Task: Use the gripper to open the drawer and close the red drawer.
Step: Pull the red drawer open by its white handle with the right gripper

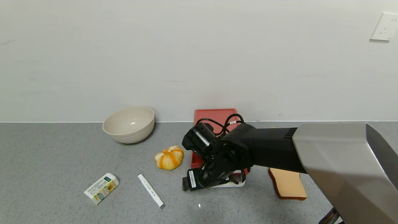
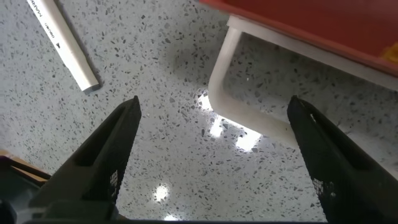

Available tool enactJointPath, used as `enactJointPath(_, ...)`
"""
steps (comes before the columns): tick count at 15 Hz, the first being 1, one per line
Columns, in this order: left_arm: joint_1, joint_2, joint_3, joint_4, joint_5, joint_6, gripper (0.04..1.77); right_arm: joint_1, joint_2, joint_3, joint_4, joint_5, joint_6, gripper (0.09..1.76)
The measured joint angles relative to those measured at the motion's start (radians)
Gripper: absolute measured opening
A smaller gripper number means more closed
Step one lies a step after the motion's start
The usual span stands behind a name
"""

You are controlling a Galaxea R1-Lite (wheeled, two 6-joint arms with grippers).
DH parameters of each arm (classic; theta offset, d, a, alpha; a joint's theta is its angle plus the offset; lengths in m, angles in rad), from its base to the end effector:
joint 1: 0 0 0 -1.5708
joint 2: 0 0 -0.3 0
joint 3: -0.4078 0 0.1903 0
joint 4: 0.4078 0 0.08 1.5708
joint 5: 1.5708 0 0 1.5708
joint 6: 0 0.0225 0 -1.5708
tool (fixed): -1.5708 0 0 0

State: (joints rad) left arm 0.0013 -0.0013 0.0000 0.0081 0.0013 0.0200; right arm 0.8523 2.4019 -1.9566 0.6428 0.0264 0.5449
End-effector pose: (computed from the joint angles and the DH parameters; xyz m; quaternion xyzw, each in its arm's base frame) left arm -0.0229 0.0000 0.0746 0.0100 0.0034 0.0013 0.9999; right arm 0.3019 0.3462 0.1043 0.0083 0.5545 0.2229 0.8017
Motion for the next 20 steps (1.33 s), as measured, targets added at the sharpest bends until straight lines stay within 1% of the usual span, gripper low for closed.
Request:
enactJointPath(2,0.000,0.000,0.000,0.000,-0.001,0.000,1.72,0.011,-0.006,0.009,0.007,0.001,0.035,1.71)
enactJointPath(7,0.000,0.000,0.000,0.000,0.000,0.000,1.72,0.034,-0.018,0.023,0.033,0.002,0.070,1.71)
enactJointPath(14,0.000,0.000,0.000,0.000,0.000,0.000,1.72,0.064,-0.053,0.104,0.034,0.001,0.091,1.71)
enactJointPath(20,0.000,0.000,0.000,0.000,0.000,0.000,1.72,0.080,-0.069,0.117,0.034,0.003,0.100,1.71)
